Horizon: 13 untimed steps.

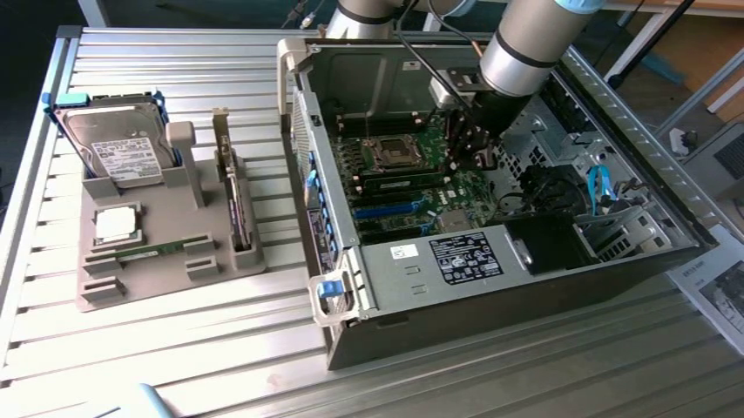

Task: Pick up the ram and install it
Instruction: 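Press down the ram until it locks into place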

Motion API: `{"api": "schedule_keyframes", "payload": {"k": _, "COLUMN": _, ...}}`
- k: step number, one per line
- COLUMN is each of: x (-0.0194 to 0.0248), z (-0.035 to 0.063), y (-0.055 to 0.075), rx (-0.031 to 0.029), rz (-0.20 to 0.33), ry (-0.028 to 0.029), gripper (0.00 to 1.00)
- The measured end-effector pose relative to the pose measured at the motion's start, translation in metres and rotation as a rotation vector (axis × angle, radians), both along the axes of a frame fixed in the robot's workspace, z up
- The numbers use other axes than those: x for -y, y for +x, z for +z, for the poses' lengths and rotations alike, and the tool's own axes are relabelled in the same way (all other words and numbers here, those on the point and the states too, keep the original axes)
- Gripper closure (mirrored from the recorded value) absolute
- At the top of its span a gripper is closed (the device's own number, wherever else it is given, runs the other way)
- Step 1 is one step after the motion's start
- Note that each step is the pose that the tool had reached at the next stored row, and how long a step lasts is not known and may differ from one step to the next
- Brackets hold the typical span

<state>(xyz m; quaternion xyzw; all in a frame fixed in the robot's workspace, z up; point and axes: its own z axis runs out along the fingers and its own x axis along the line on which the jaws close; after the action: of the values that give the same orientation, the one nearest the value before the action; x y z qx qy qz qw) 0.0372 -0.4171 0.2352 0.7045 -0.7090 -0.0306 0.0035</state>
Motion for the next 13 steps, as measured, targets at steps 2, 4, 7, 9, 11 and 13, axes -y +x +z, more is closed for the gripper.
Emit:
{"api": "schedule_keyframes", "payload": {"k": 2, "x": -0.0001, "z": -0.0001, "y": 0.0000, "rx": 0.0001, "rz": 0.000, "ry": 0.0002, "gripper": 0.90}}
{"api": "schedule_keyframes", "payload": {"k": 4, "x": -0.0001, "z": -0.0009, "y": 0.0000, "rx": 0.0003, "rz": 0.000, "ry": 0.0010, "gripper": 0.90}}
{"api": "schedule_keyframes", "payload": {"k": 7, "x": 0.0000, "z": -0.0013, "y": 0.0000, "rx": 0.0000, "rz": 0.000, "ry": 0.0006, "gripper": 0.90}}
{"api": "schedule_keyframes", "payload": {"k": 9, "x": 0.0000, "z": -0.0013, "y": 0.0000, "rx": 0.0001, "rz": 0.000, "ry": 0.0006, "gripper": 0.90}}
{"api": "schedule_keyframes", "payload": {"k": 11, "x": -0.0001, "z": -0.0019, "y": 0.0000, "rx": 0.0001, "rz": 0.000, "ry": 0.0010, "gripper": 0.90}}
{"api": "schedule_keyframes", "payload": {"k": 13, "x": 0.0000, "z": -0.0022, "y": 0.0000, "rx": 0.0001, "rz": 0.000, "ry": 0.0005, "gripper": 0.90}}
